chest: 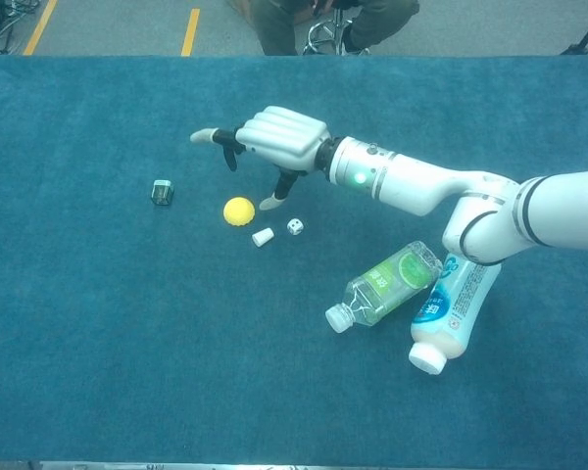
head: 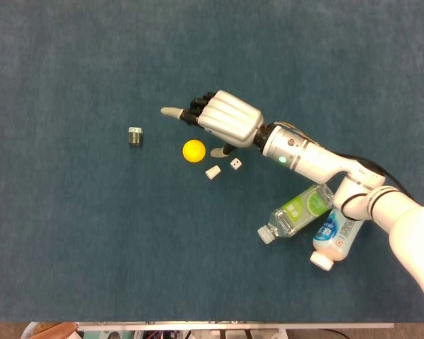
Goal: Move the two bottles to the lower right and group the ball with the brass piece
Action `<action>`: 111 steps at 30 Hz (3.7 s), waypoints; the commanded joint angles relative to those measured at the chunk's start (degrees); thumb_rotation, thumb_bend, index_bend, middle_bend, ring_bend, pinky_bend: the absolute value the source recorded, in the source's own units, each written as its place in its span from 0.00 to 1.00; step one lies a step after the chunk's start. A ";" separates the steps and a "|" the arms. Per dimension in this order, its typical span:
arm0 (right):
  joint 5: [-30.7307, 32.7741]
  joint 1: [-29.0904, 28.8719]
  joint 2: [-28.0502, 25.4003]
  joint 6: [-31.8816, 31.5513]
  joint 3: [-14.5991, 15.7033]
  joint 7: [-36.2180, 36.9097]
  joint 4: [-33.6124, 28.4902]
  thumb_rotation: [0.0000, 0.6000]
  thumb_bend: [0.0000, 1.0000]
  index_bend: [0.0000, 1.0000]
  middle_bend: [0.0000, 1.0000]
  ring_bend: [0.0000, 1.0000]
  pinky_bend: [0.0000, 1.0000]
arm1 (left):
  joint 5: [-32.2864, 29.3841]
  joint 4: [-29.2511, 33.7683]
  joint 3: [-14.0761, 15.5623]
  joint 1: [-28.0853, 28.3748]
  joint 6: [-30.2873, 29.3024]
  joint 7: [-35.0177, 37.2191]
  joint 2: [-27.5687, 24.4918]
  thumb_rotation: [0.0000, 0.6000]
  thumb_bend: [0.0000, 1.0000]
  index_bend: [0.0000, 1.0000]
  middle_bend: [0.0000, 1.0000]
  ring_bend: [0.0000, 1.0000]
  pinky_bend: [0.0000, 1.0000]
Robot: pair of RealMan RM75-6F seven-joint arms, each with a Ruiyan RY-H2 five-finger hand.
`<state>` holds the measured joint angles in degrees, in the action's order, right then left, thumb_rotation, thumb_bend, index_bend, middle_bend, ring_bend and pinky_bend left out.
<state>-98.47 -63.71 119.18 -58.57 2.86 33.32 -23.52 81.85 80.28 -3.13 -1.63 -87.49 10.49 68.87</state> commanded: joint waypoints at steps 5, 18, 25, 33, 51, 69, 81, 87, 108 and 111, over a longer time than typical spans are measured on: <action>3.19 1.89 -3.97 -2.93 -3.20 -5.93 -1.11 1.00 0.00 0.03 0.43 0.32 0.40 | 2.42 2.48 -0.57 2.01 0.09 -2.70 -1.11 1.00 0.02 0.31 0.17 0.15 0.41; 10.80 9.86 -26.96 -6.85 -9.16 -25.98 -28.40 1.00 0.00 0.22 0.43 0.32 0.40 | 6.83 4.51 -1.78 16.24 16.24 -7.16 -0.18 1.00 0.03 0.39 0.13 0.11 0.23; 14.12 15.53 -41.06 -10.41 -10.88 -39.59 -51.03 1.00 0.00 0.23 0.43 0.32 0.40 | 5.77 0.49 -2.57 21.93 22.51 -6.39 4.50 1.00 0.05 0.39 0.10 0.09 0.20; 16.82 21.52 -51.07 -13.66 -10.74 -51.19 -67.11 1.00 0.00 0.23 0.43 0.32 0.40 | 4.51 -3.23 -2.98 26.45 27.33 -0.34 7.88 1.00 0.11 0.41 0.07 0.06 0.17; 17.74 25.02 -51.84 -13.54 -11.96 -53.85 -69.99 1.00 0.00 0.25 0.43 0.32 0.40 | 0.80 -10.77 -4.03 35.73 38.25 10.68 12.77 1.00 0.16 0.36 0.00 0.00 0.11; 16.10 26.45 -50.72 -12.97 -12.52 -51.49 -68.13 1.00 0.00 0.25 0.43 0.32 0.40 | -3.62 -14.44 -3.11 37.59 41.27 9.33 18.74 1.00 0.16 0.34 0.00 0.00 0.10; 15.71 27.21 -50.17 -12.64 -12.87 -50.40 -67.16 1.00 0.00 0.25 0.43 0.32 0.40 | -7.59 -15.78 -3.67 37.71 42.23 5.91 21.49 1.00 0.16 0.35 0.00 0.00 0.10; 15.71 27.51 -50.05 -12.44 -13.06 -50.25 -66.87 1.00 0.00 0.25 0.43 0.32 0.40 | -8.11 -15.84 -3.88 37.78 42.09 5.63 22.32 1.00 0.16 0.37 0.00 0.00 0.10; 15.28 28.76 -49.72 -12.33 -13.18 -48.90 -66.09 1.00 0.00 0.25 0.43 0.32 0.40 | -10.42 -17.66 -4.73 38.44 43.10 4.01 24.56 1.00 0.16 0.40 0.00 0.00 0.10; 15.16 28.79 -49.64 -12.20 -13.19 -48.85 -65.98 1.00 0.00 0.25 0.43 0.32 0.40 | -10.34 -17.94 -4.70 38.45 43.13 4.14 24.70 1.00 0.16 0.42 0.00 0.00 0.10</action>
<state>-83.31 -34.92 69.54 -70.77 -10.33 -15.54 -89.50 71.50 62.35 -7.84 36.82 -44.37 14.63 93.55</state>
